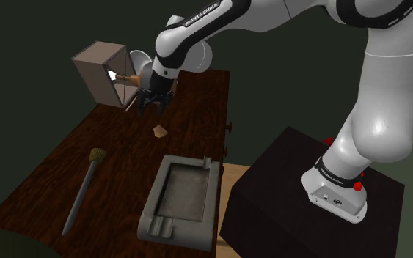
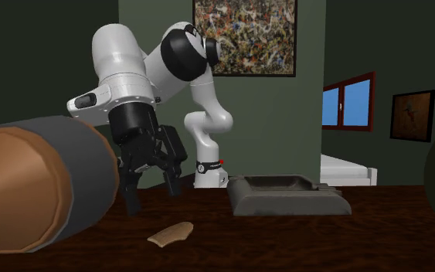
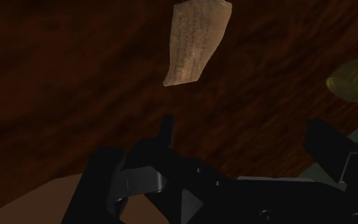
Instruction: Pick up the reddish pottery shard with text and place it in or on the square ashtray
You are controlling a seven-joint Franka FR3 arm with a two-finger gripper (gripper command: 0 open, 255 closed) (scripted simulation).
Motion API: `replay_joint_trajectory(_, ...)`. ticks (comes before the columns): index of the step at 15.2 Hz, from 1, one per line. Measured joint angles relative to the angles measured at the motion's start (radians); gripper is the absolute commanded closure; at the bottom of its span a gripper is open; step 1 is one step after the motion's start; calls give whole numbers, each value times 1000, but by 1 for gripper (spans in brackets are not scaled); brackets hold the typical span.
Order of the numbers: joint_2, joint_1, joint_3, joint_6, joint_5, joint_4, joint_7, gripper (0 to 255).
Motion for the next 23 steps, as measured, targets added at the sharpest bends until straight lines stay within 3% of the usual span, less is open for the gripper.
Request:
replay_joint_trajectory(2, 14, 4, 7, 48, 2, -1, 1, 0)
replay_joint_trajectory(10, 16, -14, 27, 57, -1, -6, 9, 0)
replay_joint_trajectory(11, 12, -18, 35, 77, 3, -18, -5, 255)
replay_joint_trajectory(14, 26, -25, 36, 136, 9, -20, -17, 255)
replay_joint_trajectory(16, 23, -31, 33, 68, 10, -3, 1, 255)
replay_joint_trajectory(18, 23, -30, 36, 90, 17, -9, -4, 255)
replay_joint_trajectory(20, 38, -31, 31, 71, 12, 22, 80, 255)
replay_joint_trajectory(21, 34, -32, 31, 71, 13, 20, 93, 0)
replay_joint_trajectory(23, 17, -10, 15, 82, -19, -4, 116, 0)
